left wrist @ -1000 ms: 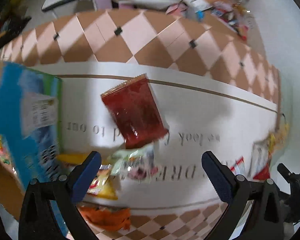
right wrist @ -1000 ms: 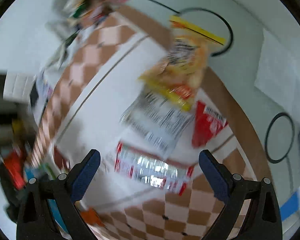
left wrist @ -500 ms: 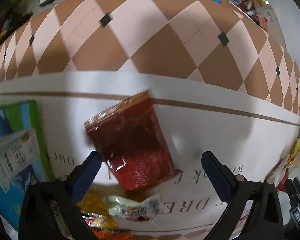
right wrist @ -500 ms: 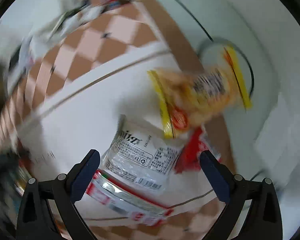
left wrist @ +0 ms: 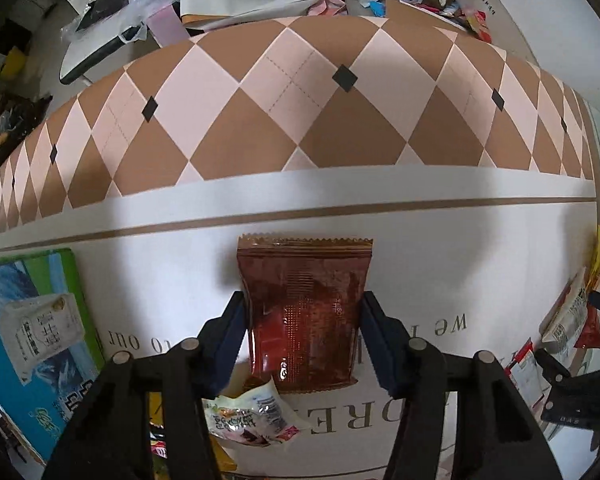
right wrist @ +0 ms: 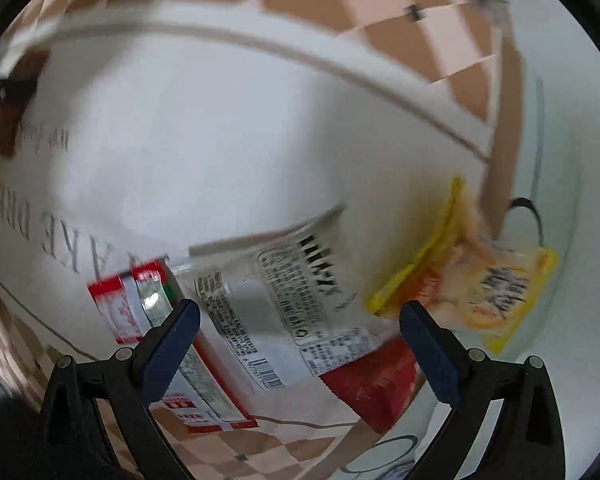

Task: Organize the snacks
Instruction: 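Grasp the red-brown packet with the left tool while the right tool grasps the white Ritz pack, then carry the red-brown packet and Ritz pack into the box and open both tools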

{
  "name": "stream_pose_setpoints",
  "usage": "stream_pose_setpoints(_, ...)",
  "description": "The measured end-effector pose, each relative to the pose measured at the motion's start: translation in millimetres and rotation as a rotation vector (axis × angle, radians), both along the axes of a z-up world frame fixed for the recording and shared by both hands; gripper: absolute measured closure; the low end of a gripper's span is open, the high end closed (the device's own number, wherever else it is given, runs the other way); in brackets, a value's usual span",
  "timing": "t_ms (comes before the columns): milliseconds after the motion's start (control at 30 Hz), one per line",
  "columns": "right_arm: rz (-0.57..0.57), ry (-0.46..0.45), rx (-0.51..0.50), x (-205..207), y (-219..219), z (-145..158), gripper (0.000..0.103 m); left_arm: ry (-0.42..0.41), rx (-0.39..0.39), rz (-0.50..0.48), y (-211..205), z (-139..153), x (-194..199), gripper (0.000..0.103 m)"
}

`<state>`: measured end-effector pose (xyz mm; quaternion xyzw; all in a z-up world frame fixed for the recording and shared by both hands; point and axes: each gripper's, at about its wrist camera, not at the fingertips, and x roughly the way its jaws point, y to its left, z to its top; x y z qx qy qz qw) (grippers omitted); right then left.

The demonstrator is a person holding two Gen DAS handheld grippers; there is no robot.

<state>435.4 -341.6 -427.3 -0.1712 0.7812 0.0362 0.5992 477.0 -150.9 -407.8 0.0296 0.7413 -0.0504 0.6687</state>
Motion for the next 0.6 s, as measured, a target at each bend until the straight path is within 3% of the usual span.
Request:
stream_pose_setpoints(67,-0.028,-0.013,0.027,3,-5,-2,0.006,0.004,-0.013,0.009,4,0,-4,0.05)
stream_pose_setpoints(200,-0.229,-0.06,0.117,14,-26,3,0.023,0.048,-0.084,0.051,18,5,-1,0.047)
stream_pose_setpoints(367,-0.354,-0.091,0.135,13,-32,8,0.025,0.093,-0.169,0.157,34,5,7,0.044)
stream_pose_setpoints(433,-0.369,-0.091,0.138,7,-35,10,0.025,0.095,-0.156,0.153,31,5,9,0.044)
stream_pose_setpoints(600,-0.368,-0.085,0.135,7,-37,9,0.025,0.051,-0.042,0.005,2,1,12,0.046)
